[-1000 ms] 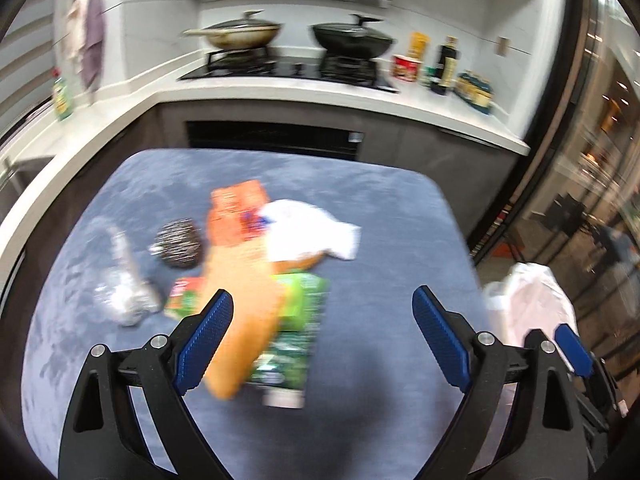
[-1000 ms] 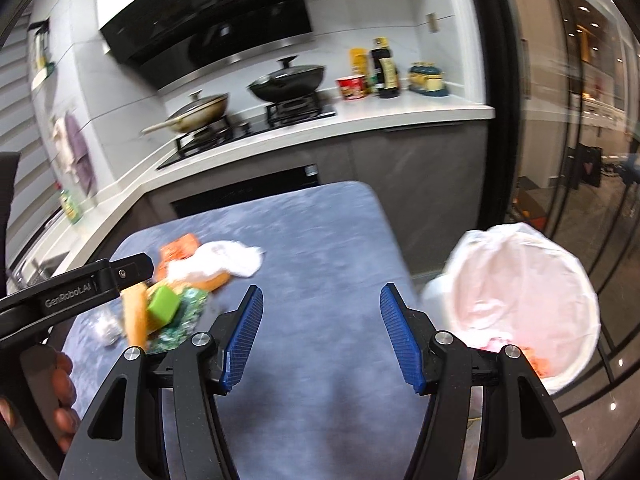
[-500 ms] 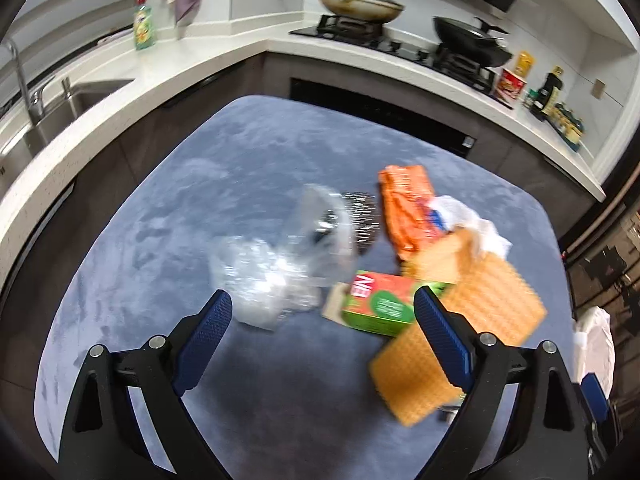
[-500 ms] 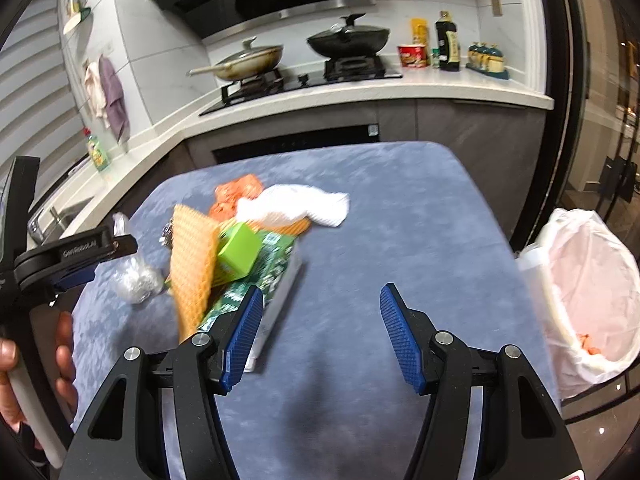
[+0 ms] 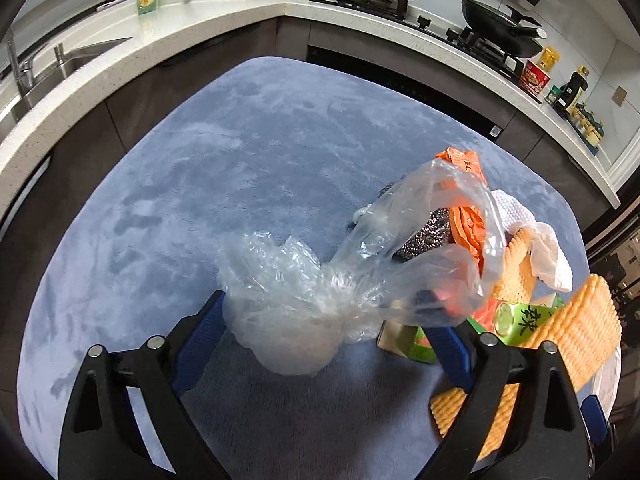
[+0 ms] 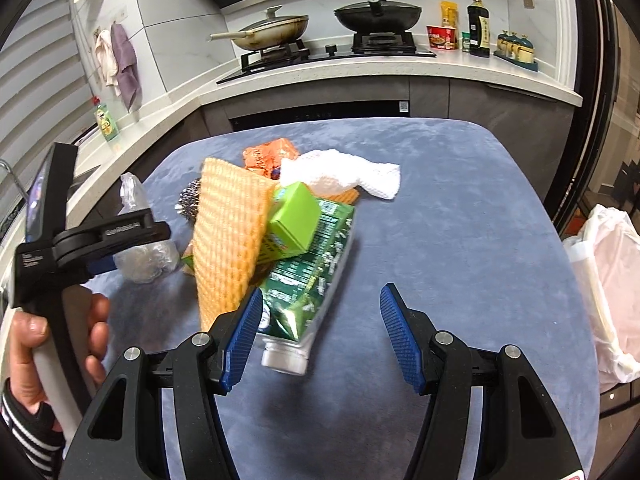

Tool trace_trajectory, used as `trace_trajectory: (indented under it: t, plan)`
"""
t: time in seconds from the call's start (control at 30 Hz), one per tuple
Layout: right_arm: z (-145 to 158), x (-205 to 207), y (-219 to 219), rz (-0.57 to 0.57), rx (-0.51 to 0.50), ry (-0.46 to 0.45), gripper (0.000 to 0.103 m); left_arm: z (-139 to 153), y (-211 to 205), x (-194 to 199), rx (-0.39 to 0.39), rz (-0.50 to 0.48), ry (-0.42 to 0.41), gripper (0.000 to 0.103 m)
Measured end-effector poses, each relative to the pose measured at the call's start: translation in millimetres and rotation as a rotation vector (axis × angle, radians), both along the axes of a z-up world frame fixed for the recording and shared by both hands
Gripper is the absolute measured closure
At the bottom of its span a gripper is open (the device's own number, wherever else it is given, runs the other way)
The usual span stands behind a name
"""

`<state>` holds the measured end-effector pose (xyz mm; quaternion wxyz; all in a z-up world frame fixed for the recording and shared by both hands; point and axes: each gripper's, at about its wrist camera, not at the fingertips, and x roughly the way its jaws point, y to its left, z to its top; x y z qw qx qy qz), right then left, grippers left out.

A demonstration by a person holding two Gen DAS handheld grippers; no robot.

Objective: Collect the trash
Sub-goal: 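Grasp the clear plastic bag with the left gripper while the right grasps the orange foam mesh sleeve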

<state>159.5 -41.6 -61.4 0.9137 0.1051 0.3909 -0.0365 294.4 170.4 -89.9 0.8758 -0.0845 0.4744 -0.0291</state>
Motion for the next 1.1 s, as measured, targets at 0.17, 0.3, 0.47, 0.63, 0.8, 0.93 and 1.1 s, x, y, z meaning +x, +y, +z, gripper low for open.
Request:
trace_trajectory:
  t: [0.17,0.3,0.47,0.63,0.8,0.93,1.1]
  plan:
    - [6,5,13,0.031,0.006,-0.012,0.044,-4,-2,2,-0.024,-0.043,0.019,0.052]
    - [7,11,25,0.060,0.015,-0.014,0.044,-1,-3,-4,-0.038,-0.060,0.011,0.063]
    - [1,19,37,0.085,0.026,-0.003,0.052,6,-5,-18,-0.040,-0.075,0.002,0.067]
    - [-5,26,41,0.088,0.045,0.003,0.068,12,-8,-33,-0.036,-0.095,-0.002,0.067]
    - [-5,30,40,0.090,0.053,0.004,0.090,16,-11,-44,-0.039,-0.107,-0.003,0.067]
    - [1,25,40,0.094,0.046,-0.018,0.093,22,-13,-51,-0.044,-0.110,-0.009,0.067]
    - [16,13,30,0.079,0.053,-0.056,0.094,33,-21,-63,-0.045,-0.127,-0.030,0.067]
